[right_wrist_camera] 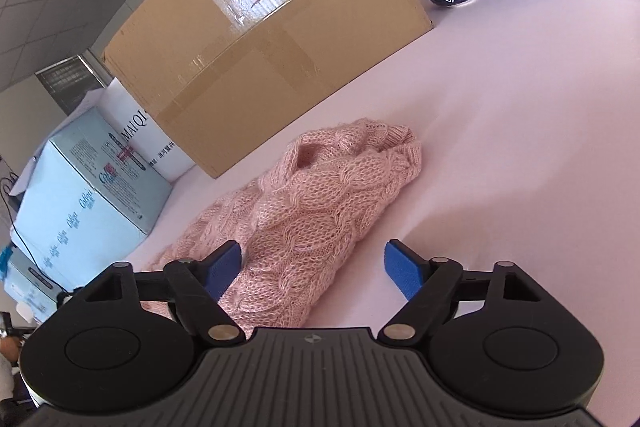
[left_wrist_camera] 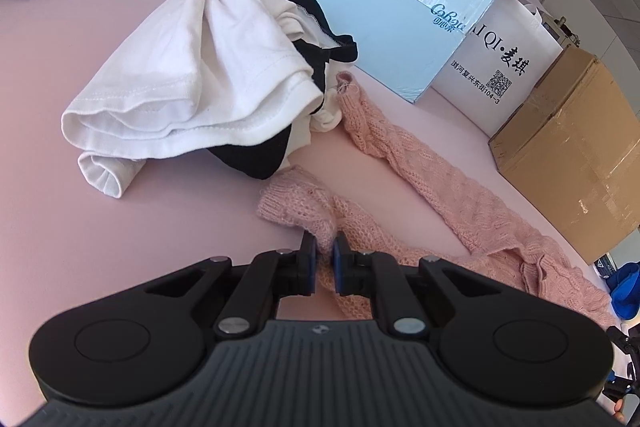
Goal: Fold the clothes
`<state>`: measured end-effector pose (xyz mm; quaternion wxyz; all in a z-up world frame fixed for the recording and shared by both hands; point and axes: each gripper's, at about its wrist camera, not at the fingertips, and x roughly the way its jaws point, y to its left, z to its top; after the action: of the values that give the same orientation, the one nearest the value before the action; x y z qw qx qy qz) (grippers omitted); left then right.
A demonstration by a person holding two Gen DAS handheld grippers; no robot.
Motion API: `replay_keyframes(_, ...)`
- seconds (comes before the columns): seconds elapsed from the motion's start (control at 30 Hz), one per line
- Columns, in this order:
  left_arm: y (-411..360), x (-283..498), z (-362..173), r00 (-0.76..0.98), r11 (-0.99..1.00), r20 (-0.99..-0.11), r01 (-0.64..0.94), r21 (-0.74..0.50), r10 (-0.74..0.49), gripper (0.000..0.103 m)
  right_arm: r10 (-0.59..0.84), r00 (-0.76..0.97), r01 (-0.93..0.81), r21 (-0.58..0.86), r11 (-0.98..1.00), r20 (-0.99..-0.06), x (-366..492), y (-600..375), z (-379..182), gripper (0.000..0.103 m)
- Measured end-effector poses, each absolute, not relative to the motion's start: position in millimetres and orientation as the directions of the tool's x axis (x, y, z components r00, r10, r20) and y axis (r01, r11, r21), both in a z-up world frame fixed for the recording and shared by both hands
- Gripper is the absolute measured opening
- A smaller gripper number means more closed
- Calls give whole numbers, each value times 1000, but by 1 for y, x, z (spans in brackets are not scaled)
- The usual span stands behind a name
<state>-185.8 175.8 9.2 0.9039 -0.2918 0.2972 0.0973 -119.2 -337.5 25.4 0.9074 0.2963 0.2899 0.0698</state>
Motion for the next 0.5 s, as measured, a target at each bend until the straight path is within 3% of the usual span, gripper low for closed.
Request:
replay_keyframes(0.03,176,-186,9,806,808,-592,-349,-474,1,8,316,811,43,589,807,-492,-117,-337,23,36)
replay_keyframes(0.07,177,-186,8,808,806,-590,-348,-478,-1,8,342,798,40,610,791,-496,-115,-337,20,24)
replay_keyframes(0.17,178,-185,8,809,804,-588,-347,-483,-4,8,355,795,36,623,782,-491,-115,-339,18,14)
replay_keyframes(0.5,176,-186,16,772,827,-634,-330,-456,-42,7,416,814,41,755,654,-405,-145,-378,20,10)
